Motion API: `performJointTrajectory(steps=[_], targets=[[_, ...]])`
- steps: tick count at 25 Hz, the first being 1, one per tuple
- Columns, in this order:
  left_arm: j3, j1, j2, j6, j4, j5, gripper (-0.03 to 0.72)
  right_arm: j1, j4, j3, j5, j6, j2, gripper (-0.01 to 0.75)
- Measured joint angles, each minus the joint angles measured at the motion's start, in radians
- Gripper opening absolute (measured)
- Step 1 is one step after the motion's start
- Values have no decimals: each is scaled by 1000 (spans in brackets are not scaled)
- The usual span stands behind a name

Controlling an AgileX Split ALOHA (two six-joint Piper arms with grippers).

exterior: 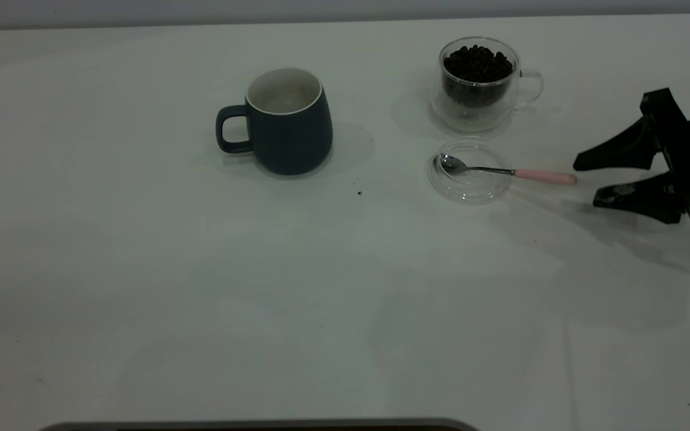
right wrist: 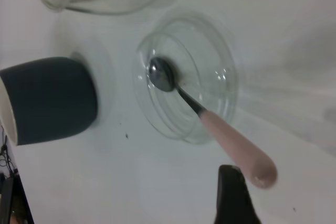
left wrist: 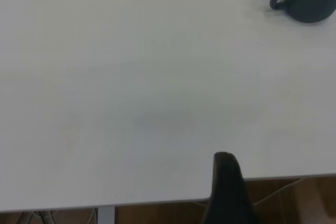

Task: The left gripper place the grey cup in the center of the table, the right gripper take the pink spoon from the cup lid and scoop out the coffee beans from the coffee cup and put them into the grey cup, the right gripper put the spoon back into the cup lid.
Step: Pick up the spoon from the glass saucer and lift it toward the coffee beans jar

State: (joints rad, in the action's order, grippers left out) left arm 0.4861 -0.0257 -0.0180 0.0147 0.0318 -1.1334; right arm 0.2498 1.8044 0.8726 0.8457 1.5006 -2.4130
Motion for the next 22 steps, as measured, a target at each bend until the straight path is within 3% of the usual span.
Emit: performJointTrajectory(steps=[14,22], targets=[[0,0,0,0,0,0,565,-84,0,111,43,-12,-67,505],[0,0,0,0,0,0,565,-103,-1,118,62,-35,-67,462]])
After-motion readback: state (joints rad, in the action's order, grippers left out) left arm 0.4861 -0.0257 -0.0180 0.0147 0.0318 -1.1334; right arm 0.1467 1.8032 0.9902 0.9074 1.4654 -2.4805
